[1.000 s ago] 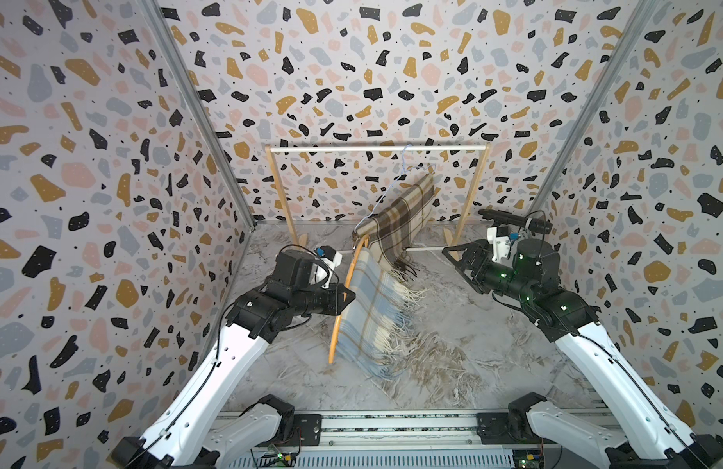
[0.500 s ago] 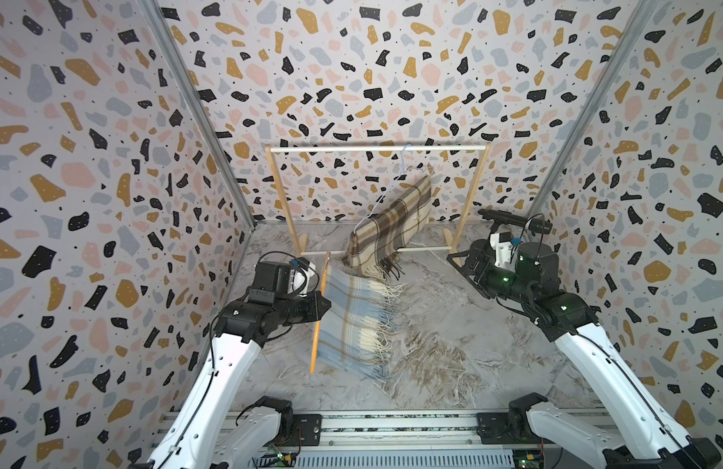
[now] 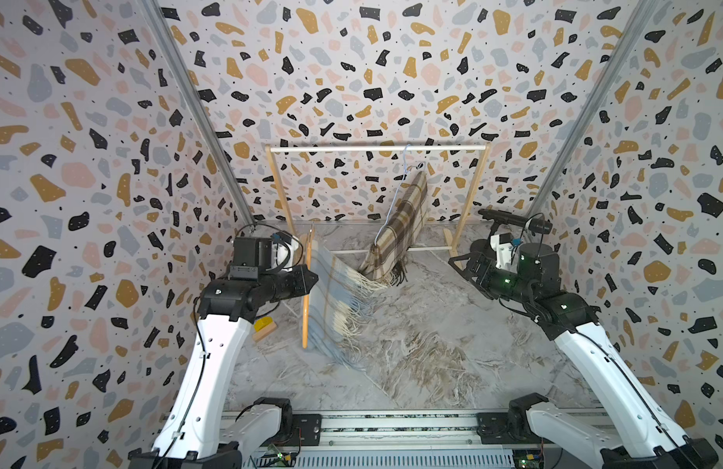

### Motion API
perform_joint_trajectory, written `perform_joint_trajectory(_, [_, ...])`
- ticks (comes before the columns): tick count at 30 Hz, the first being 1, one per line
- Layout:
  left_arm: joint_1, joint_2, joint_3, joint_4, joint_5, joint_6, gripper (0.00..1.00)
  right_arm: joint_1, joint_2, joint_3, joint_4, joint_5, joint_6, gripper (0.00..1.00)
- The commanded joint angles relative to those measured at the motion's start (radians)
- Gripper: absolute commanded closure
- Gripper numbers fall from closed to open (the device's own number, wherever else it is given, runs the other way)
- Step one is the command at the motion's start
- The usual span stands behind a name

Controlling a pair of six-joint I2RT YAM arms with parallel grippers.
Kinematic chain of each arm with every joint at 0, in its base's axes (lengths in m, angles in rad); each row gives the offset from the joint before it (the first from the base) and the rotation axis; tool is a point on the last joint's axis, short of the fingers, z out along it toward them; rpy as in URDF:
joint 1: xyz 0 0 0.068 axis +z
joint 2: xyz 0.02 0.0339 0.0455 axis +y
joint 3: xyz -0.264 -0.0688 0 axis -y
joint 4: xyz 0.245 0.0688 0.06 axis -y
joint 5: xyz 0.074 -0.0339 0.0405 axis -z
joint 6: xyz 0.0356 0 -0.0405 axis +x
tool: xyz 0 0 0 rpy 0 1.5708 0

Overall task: Hang the scarf on the hanger
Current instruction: Place the hanger at the clothesline.

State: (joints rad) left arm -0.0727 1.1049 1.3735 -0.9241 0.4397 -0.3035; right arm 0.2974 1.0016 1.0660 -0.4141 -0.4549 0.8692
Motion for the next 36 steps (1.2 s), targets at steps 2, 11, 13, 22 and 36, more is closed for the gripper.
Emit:
perform_joint_trajectory(2, [0.01,0.071,0.191,0.092,0.057,0.06,1.0,-0.015,-0.002,0.012,-0.015,-0.042,-0.031,0.0])
perform_joint_trajectory(11, [0.011,0.331,0.51,0.061,0.125,0.083,1.0,-0.032,-0.024,0.02,-0.014,-0.093,-0.054,0.0])
perform_joint_trajectory(13, [0.014,0.394,0.573,0.058,0.151,0.092,1.0,-0.033,-0.027,0.02,-0.014,-0.103,-0.057,0.0])
perform_joint_trajectory(22, [0.022,0.595,0.813,0.102,0.175,0.027,1.0,-0.035,-0.027,0.022,-0.013,-0.14,-0.072,0.0])
perform_joint_trajectory(36, [0.024,0.75,0.905,0.278,0.174,-0.183,1.0,-0.038,-0.028,0.012,-0.013,-0.136,-0.067,0.0])
